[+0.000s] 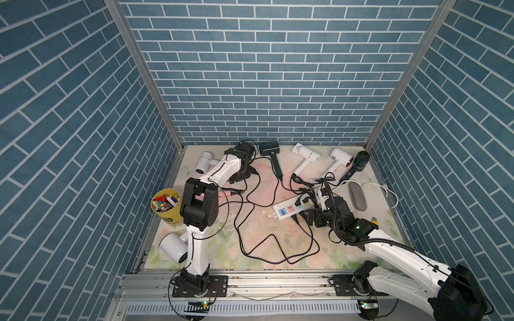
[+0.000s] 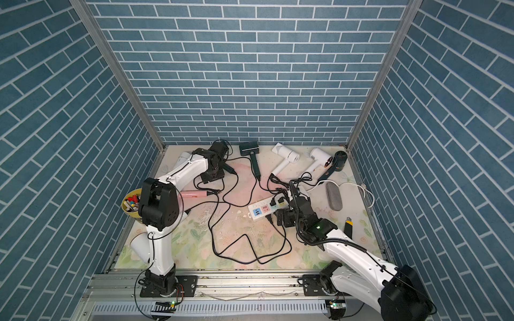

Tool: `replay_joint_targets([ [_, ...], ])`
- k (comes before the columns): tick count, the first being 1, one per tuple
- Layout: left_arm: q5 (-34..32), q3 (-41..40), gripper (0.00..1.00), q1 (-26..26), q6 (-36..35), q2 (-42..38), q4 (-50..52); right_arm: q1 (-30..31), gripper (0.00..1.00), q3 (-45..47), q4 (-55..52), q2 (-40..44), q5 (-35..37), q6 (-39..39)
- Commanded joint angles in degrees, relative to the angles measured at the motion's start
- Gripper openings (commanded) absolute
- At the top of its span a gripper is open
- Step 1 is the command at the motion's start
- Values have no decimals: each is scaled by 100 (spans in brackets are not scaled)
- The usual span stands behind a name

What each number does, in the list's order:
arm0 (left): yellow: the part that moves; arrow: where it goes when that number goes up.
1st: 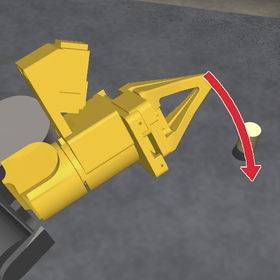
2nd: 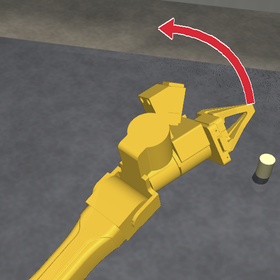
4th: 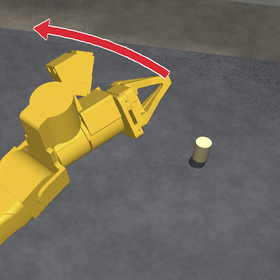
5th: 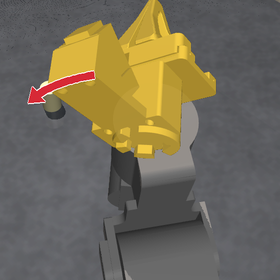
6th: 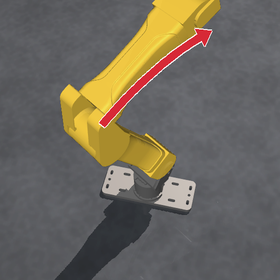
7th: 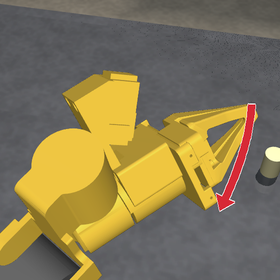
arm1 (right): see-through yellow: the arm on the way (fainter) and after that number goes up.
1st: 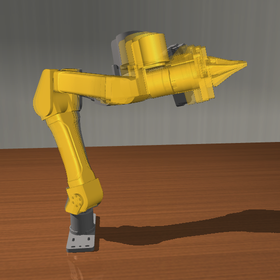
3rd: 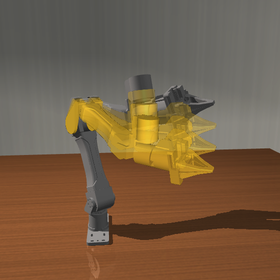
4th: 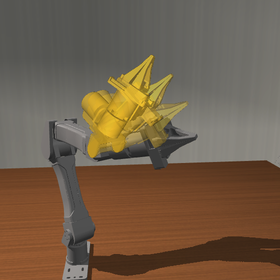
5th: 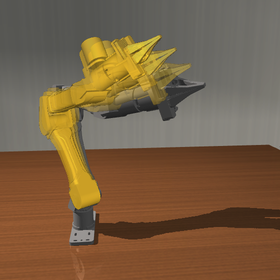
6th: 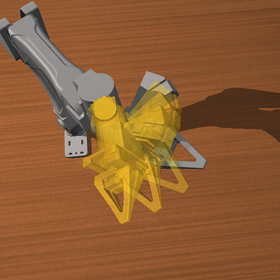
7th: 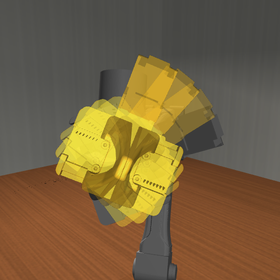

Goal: Charge the blow dryers
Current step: Pick up the plug from the center of the board.

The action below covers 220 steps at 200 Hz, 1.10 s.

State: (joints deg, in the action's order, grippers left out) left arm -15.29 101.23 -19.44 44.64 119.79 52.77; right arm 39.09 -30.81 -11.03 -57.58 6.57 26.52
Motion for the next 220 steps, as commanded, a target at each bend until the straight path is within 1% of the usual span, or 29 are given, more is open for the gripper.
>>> replay_joint_targets([
  [1, 120, 52, 55, 199, 88, 185, -4, 1, 99, -71, 159, -117, -70, -139],
  [15, 372, -54, 46, 309, 45, 299, -229, 2, 99, -83, 162, -172, -115, -139],
  [30, 637, -152, 46, 437, 36, 422, -385, 9, 99, -100, 162, -235, -129, -143],
  [36, 680, -158, 46, 473, 44, 473, -403, 8, 99, -109, 154, -269, -148, -147],
  [42, 700, -171, 43, 504, 59, 527, -416, 2, 99, -118, 159, -297, -164, -147],
  [57, 728, -220, 43, 553, 51, 643, -513, 2, 99, -140, 161, -364, -228, -148],
  [72, 806, -254, 44, 582, 44, 755, -566, 4, 99, -144, 176, -419, -289, -156],
  [87, 900, -365, 46, 582, 41, 807, -626, 7, 99, -162, 169, -456, -305, -156],
  [119, 1161, -903, 51, 573, 156, 553, -877, 4, 99, -177, 189, -509, -371, -156],
  [146, 1162, -1215, 55, 564, 195, 324, -978, 7, 99, -222, 199, -601, -480, -156],
  [183, 1176, -1119, 58, 564, 152, 131, -825, 8, 99, -227, 174, -624, -491, -156],
  [220, 1374, -971, 59, 464, 201, -129, -717, 6, 99, -228, 176, -631, -489, -165],
])
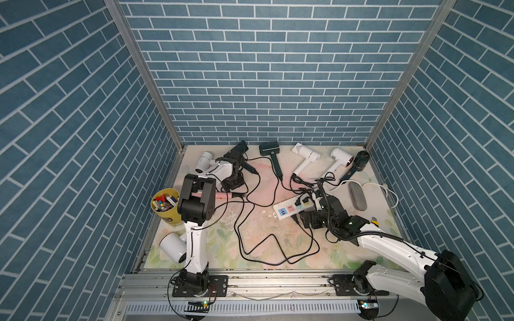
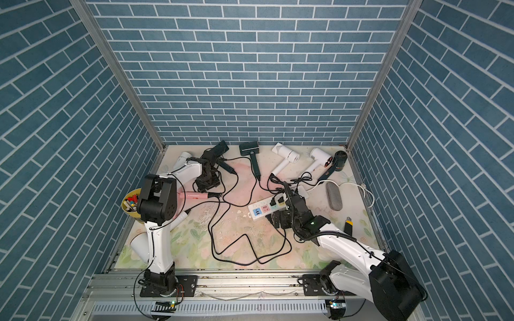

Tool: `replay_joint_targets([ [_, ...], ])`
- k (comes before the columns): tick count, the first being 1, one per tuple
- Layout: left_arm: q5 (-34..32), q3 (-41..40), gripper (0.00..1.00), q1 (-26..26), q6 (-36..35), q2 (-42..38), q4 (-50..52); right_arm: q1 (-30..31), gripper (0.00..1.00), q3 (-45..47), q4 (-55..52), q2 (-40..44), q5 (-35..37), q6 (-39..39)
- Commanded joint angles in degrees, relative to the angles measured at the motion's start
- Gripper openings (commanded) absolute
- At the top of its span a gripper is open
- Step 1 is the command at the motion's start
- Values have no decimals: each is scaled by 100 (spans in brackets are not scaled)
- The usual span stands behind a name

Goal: Charge the blow dryers
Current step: Pick up the plug from the center of the board.

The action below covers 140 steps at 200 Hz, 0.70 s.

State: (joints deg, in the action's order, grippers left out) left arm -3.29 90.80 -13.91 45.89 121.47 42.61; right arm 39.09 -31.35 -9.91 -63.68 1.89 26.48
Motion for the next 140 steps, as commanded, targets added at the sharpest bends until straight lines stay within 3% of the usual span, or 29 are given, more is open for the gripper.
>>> replay_joint_targets([
  [1, 177, 75, 59, -92, 77, -303, 304, 4, 99, -171, 67, -22, -22, -161],
  [44, 486, 128, 58, -188, 588, -495, 432, 11, 99, -173, 36, -10, 22, -178],
  [77, 644, -4, 52, -270, 1087, -589, 439, 11, 99, -170, 25, 39, 8, -178],
  [140, 753, 34, 49, -279, 1408, -184, 520, 11, 99, -163, -22, 106, 9, -196],
])
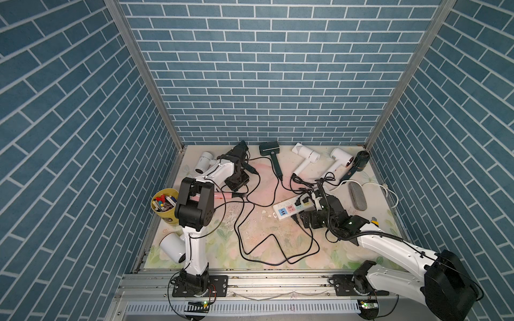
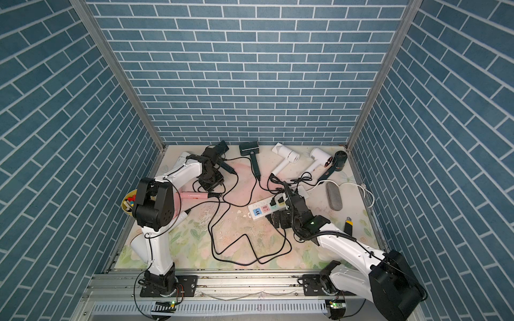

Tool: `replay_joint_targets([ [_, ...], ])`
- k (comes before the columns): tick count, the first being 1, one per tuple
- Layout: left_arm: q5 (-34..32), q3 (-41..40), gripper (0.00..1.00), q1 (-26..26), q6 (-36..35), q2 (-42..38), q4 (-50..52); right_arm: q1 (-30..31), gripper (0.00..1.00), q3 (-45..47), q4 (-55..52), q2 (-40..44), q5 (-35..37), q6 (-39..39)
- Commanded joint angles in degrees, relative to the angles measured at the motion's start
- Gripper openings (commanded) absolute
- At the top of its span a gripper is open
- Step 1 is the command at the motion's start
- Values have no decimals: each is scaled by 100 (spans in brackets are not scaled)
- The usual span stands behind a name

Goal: Charge the blow dryers
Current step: Pick up the plug from the center of the board.

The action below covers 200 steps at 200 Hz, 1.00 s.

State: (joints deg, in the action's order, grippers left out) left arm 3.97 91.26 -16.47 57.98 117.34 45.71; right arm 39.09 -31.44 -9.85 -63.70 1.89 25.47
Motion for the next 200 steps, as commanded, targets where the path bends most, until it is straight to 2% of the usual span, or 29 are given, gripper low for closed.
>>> replay_joint_targets([
  [1, 26, -12, 49, -23, 202, 233, 210, 11, 99, -158, -27, 110, 6, -95],
  [40, 43, -11, 49, -23, 249, 438, 170, 15, 99, -157, -24, 124, -47, -89],
  [69, -10, -55, 55, -28, 280, 522, 89, 11, 99, -161, -26, 116, -75, -87],
  [121, 46, -84, 54, -45, 328, 780, -2, 11, 99, -157, -40, 138, -70, -86],
  [200, -36, -363, 58, -161, 399, 1, -22, 22, 99, -187, -38, 80, -162, -95],
])
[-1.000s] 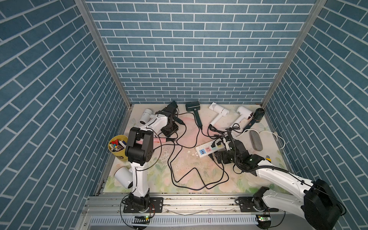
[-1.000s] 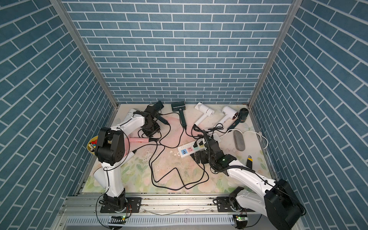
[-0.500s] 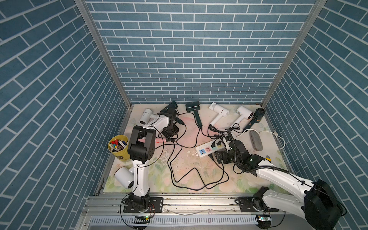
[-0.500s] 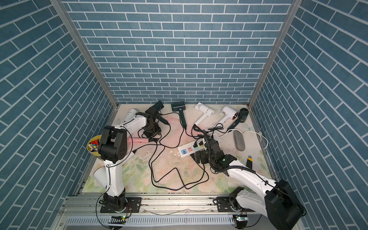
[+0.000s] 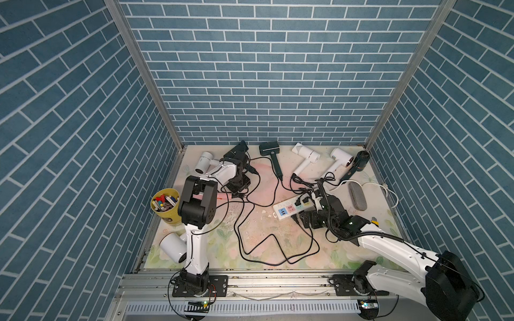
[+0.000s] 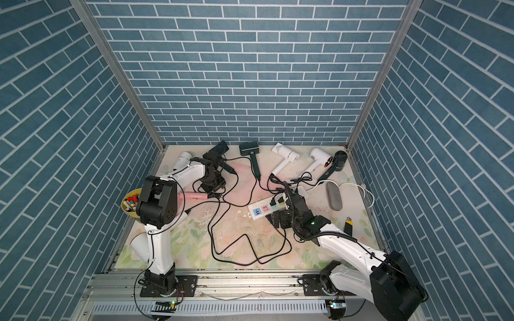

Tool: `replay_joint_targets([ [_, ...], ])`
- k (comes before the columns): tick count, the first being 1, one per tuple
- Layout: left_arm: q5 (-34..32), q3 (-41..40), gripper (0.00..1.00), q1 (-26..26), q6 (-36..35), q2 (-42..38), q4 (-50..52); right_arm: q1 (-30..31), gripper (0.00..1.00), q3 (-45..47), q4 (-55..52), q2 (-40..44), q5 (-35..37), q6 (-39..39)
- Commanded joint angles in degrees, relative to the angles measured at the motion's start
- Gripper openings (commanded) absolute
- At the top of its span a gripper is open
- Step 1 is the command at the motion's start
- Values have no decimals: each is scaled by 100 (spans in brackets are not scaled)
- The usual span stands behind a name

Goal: Charge the blow dryers
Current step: Pick up the plug from the center of the board.

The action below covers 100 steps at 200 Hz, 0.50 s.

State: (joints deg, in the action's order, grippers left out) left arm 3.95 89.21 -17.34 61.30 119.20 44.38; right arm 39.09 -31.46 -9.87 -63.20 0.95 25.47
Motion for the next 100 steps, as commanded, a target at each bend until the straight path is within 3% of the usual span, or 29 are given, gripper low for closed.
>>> replay_joint_targets([
  [1, -34, -158, 58, -75, 62, -185, 108, 21, 99, -185, -34, 33, -64, -95],
  [59, 58, -242, 62, -72, 119, 71, -107, 20, 99, -184, -50, 10, -85, -106],
  [100, 1, -101, 56, -54, 102, 425, -70, 19, 99, -187, -53, -1, -112, -104],
])
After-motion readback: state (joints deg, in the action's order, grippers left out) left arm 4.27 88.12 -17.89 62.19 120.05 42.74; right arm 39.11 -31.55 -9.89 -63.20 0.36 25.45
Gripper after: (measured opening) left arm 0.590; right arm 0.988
